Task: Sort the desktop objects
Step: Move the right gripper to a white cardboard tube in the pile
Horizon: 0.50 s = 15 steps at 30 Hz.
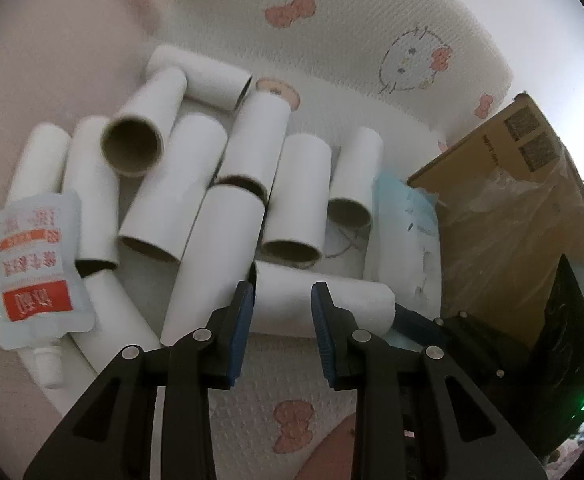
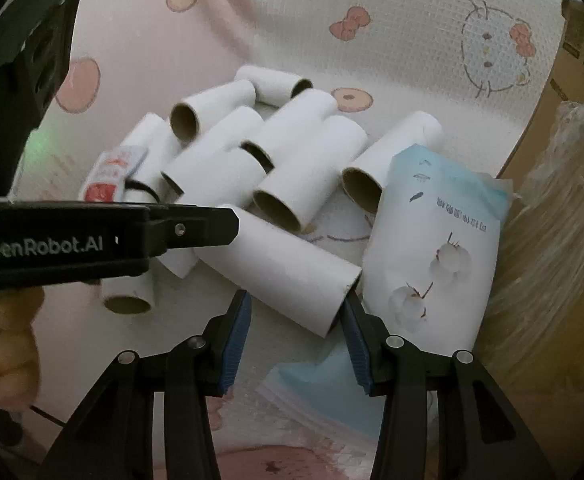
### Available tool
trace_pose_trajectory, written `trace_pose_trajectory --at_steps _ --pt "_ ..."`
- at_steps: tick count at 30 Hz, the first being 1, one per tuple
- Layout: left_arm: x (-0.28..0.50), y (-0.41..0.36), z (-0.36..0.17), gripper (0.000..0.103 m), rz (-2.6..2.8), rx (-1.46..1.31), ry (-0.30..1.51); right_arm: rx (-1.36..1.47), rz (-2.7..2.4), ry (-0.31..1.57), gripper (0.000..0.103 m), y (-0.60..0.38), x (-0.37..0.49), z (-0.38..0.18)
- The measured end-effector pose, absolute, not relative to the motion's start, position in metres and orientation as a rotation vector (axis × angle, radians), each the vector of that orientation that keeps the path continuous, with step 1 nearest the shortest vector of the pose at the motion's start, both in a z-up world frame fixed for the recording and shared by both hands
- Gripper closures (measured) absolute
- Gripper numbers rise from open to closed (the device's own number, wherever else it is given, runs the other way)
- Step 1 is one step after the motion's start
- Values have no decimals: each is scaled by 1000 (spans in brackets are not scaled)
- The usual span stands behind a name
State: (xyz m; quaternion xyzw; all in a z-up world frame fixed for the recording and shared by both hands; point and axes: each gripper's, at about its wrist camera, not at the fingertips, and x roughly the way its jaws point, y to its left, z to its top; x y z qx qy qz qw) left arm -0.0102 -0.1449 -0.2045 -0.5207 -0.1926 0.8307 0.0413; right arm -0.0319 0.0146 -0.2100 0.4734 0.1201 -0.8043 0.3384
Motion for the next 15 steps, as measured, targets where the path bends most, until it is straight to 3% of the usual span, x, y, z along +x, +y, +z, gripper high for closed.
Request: trace_pose_trajectory --at_steps 15 --pt "-3 -182 -160 71 2699 -1458 -630 1144 -2008 127 60 -3 -46 -173"
